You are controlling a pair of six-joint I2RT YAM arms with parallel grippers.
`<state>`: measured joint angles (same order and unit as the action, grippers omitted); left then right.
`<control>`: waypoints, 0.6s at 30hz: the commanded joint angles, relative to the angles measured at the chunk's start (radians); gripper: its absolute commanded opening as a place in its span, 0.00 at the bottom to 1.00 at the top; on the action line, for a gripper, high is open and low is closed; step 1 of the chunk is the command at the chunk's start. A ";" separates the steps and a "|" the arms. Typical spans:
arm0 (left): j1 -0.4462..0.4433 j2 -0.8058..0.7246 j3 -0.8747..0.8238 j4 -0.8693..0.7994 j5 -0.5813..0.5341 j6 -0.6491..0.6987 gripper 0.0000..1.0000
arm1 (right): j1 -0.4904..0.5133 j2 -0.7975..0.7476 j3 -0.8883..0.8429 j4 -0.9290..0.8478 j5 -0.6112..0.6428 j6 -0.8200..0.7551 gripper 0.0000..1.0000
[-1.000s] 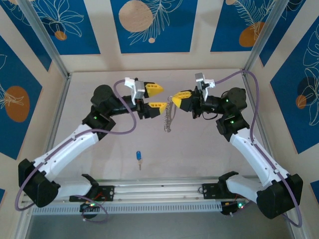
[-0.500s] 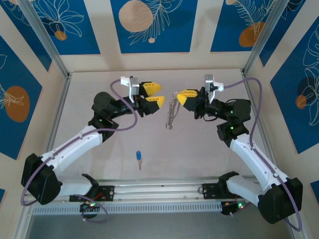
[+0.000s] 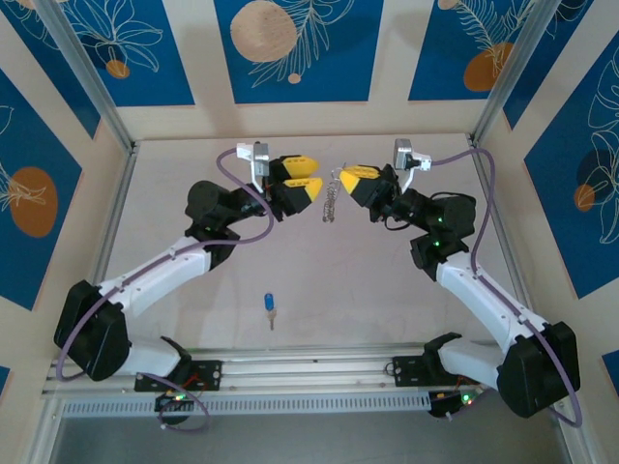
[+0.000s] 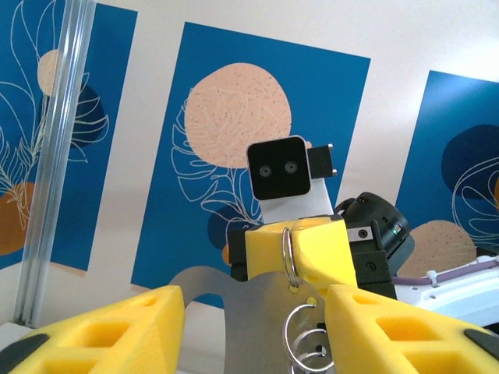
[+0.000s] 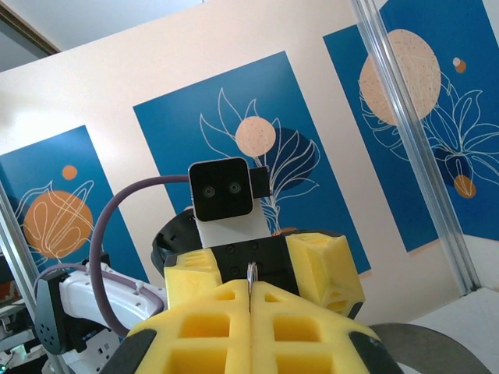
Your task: Put the keys on the keyring
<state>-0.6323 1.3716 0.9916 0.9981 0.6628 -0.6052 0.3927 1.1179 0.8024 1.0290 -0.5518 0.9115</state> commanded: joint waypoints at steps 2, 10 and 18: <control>0.008 0.019 0.045 0.089 0.035 -0.036 0.48 | 0.015 0.010 -0.001 0.074 0.033 0.017 0.00; 0.008 0.038 0.064 0.106 0.050 -0.054 0.46 | 0.034 0.039 0.012 0.080 0.029 0.014 0.00; 0.008 0.043 0.076 0.088 0.068 -0.053 0.42 | 0.045 0.048 0.020 0.079 0.028 0.010 0.00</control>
<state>-0.6319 1.4044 1.0298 1.0512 0.7006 -0.6495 0.4267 1.1690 0.8024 1.0561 -0.5488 0.9241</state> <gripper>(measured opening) 0.424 0.066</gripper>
